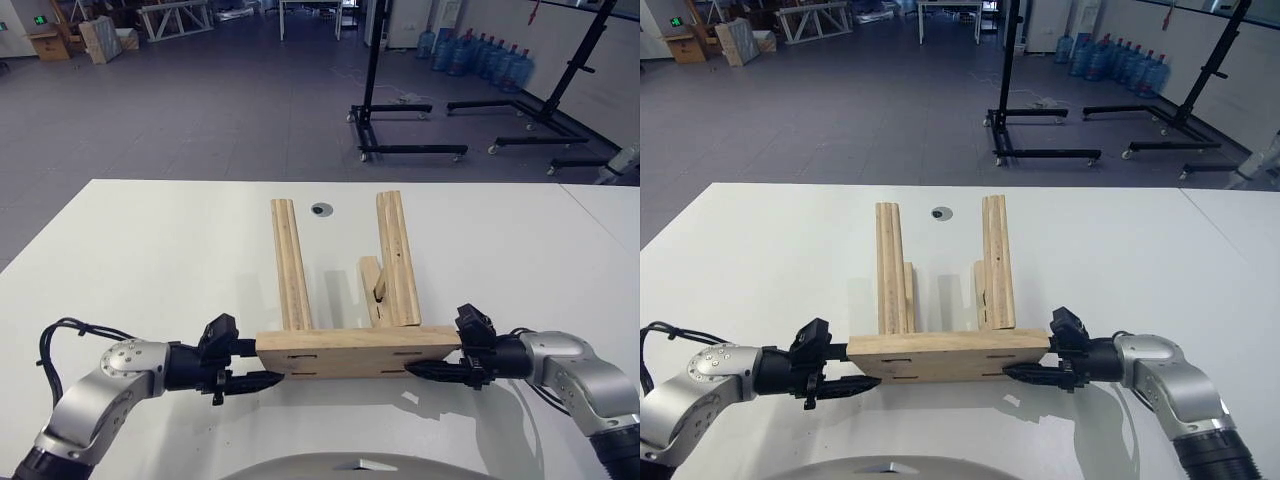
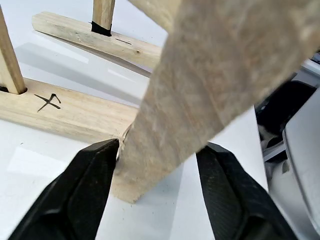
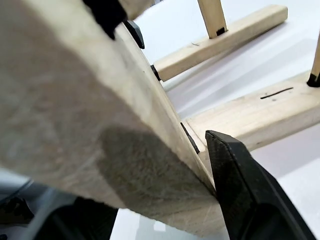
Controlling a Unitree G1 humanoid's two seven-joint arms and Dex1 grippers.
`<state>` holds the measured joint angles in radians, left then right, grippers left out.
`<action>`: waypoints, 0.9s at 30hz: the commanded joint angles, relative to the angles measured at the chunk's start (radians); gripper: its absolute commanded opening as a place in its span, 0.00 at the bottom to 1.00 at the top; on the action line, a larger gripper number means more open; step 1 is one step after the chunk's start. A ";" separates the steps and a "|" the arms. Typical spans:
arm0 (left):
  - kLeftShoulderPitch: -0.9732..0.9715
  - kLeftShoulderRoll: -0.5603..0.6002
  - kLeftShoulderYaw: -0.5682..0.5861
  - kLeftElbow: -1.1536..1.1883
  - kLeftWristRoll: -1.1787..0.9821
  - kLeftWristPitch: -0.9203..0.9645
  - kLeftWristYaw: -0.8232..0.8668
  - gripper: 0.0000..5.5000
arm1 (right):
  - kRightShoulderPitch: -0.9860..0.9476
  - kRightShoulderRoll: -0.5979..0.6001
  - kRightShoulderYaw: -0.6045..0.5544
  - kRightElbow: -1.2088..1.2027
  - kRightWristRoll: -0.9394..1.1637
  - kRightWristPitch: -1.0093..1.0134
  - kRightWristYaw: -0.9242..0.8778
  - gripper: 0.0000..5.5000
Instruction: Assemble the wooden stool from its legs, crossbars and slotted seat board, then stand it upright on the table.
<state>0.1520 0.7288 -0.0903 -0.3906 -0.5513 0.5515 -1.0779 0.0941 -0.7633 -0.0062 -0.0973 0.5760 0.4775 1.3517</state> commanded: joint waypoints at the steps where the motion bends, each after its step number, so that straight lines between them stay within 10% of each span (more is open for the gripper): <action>1: -0.084 -0.015 0.036 -0.018 -0.099 0.122 0.041 0.37 | -0.021 0.013 -0.010 -0.036 0.054 0.055 -0.013 0.43; 14: -0.466 -0.180 0.250 0.038 -0.570 0.595 0.498 0.36 | -0.548 0.158 -0.205 0.005 0.571 0.712 -0.509 0.35; 27: -0.728 -0.315 0.306 0.274 -0.954 0.661 1.157 0.36 | -0.963 0.416 -0.442 0.449 0.720 1.087 -1.197 0.35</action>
<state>-0.5117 0.4755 0.3119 -0.1283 -1.4078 1.1048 -0.0121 -0.7831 -0.4494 -0.4811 0.3178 1.2855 1.4839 0.2672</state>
